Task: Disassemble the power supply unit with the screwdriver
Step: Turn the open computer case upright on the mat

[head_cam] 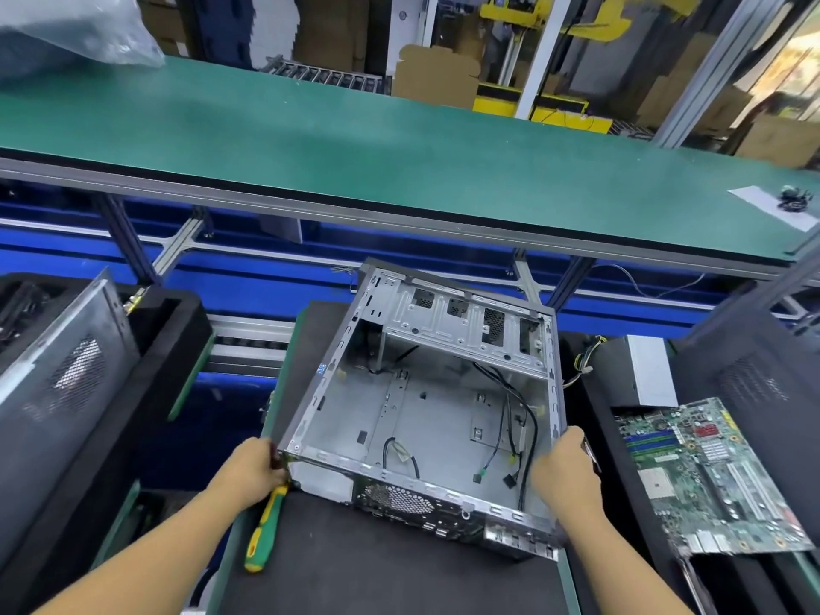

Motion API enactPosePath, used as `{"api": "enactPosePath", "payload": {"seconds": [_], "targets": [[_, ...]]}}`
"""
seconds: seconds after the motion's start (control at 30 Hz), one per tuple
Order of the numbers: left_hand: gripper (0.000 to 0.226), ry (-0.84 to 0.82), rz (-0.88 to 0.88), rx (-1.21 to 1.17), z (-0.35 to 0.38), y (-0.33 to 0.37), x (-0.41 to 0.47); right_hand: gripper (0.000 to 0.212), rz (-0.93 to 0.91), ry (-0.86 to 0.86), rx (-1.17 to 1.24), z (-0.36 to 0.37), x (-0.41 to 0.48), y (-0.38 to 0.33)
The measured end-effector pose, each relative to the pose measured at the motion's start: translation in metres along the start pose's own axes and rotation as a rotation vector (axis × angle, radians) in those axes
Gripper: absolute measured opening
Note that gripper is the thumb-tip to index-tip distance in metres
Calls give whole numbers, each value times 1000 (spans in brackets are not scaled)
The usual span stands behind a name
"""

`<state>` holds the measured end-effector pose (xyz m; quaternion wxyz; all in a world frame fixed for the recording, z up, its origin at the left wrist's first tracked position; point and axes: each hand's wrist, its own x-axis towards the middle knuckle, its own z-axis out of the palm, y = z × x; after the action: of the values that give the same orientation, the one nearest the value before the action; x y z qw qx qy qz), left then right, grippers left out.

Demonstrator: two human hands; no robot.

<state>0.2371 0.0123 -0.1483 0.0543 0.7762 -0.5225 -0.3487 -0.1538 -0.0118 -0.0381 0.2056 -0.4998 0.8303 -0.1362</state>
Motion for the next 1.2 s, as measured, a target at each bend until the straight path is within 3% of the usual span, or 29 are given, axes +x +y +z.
{"api": "enactPosePath", "payload": {"seconds": [0.2,0.27,0.37,0.53,0.67,0.77,0.8,0.87,0.93,1.0,1.07,1.13,1.2], "targets": [[19,38,-114,101,2,6,-2,15,106,-62,141,-2,2,-3],[16,103,-194,-130,-1,0,2,15,140,-96,211,2,1,-6],[30,200,-330,-627,-12,-12,7,22,204,-127,385,16,-5,-13],[37,177,-372,-1209,-55,3,7,37,324,-104,685,44,-27,-35],[57,197,-297,-1259,-82,27,7,57,391,-89,895,63,-48,-54],[96,264,-274,-1113,-87,49,7,68,396,-116,881,70,-59,-68],[99,277,-283,-1040,-85,55,6,75,369,-129,839,72,-62,-72],[93,304,-308,-922,-77,62,4,88,176,-79,676,70,-67,-78],[84,365,-312,-834,-67,68,-2,92,-196,111,349,62,-58,-78],[72,433,-284,-796,-61,71,-6,71,-629,191,-85,45,-34,-75],[57,461,-253,-786,-58,73,-6,36,-935,-56,-449,26,-8,-72],[50,455,-235,-762,-56,73,-3,51,-1100,-271,-601,18,5,-63],[45,468,-227,-718,-54,73,0,63,-1172,-319,-593,15,9,-58]]}}
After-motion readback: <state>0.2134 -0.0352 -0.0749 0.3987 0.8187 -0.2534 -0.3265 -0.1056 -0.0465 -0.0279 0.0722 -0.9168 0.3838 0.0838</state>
